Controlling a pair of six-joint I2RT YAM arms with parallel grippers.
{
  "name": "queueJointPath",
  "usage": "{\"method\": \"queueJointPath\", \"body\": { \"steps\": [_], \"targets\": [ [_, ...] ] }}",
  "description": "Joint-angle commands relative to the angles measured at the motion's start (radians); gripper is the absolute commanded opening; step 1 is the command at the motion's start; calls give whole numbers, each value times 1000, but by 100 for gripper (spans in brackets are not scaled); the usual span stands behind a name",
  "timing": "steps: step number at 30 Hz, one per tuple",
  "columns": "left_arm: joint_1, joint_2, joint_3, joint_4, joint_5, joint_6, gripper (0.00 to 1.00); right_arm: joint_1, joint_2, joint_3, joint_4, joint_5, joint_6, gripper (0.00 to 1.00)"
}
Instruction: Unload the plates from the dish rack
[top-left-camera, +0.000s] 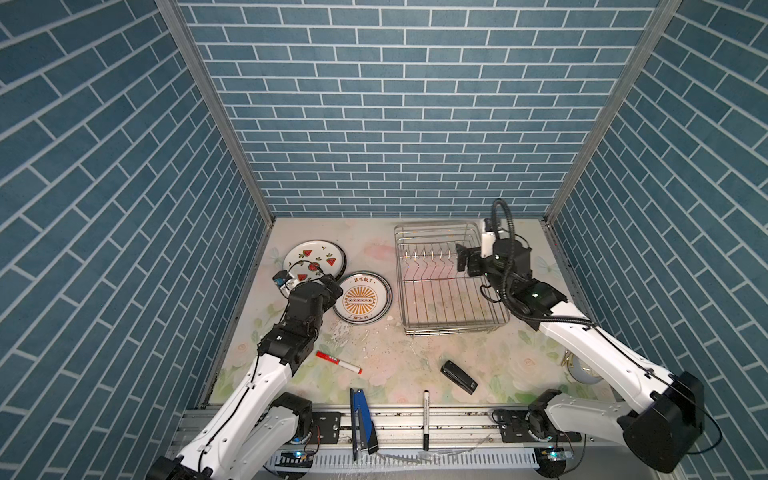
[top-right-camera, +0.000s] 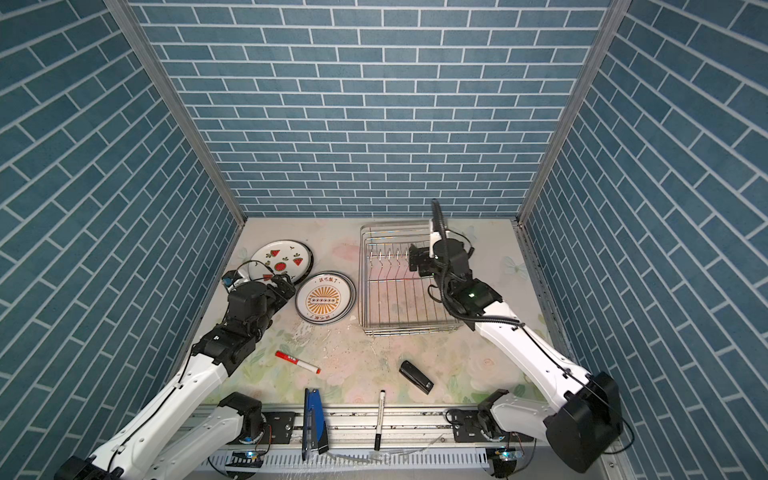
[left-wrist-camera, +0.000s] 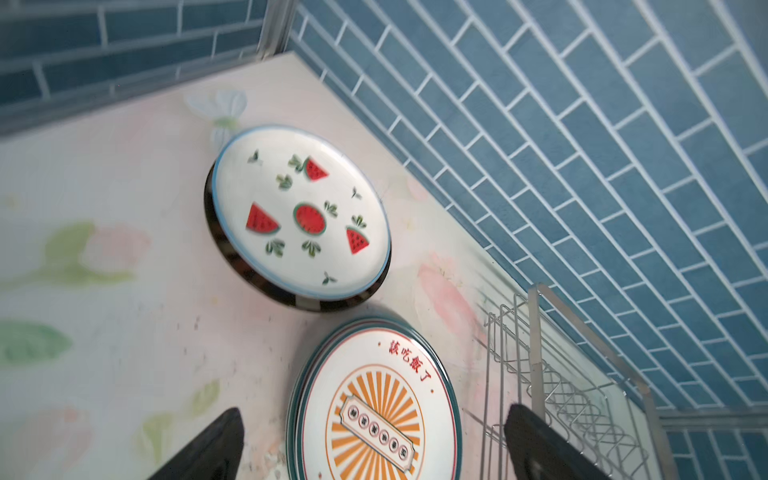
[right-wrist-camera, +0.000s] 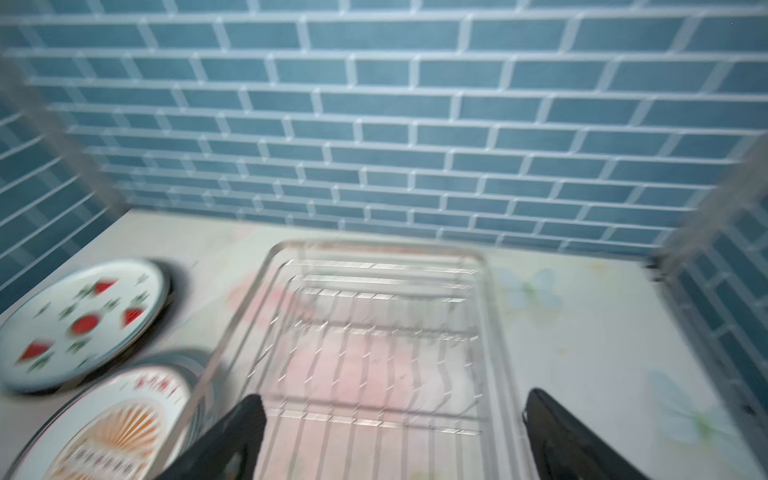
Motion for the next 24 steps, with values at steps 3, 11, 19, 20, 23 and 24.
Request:
{"method": "queueJointPath", "body": {
  "steps": [3, 11, 19, 20, 23, 24],
  "targets": [
    [54, 56, 146, -73, -139, 300, 100, -246, -13, 41, -143, 142, 4, 97],
    [177, 105, 47, 62, -275, 481, 100, -537, 68, -179, -53, 29, 46, 94],
    [276, 170, -43, 130, -381, 487, 100, -560, 262, -343, 228, 53, -67, 93],
    [286, 176, -60, 172, -313, 501, 100, -560, 264, -352, 251, 13, -76, 93],
    [305, 228, -94, 271, -222, 520, 100, -560, 286, -424, 428, -46, -102, 93],
    [305, 244, -101, 285, -246, 508, 100, -560, 299, -447, 495, -54, -122, 94]
  ]
}}
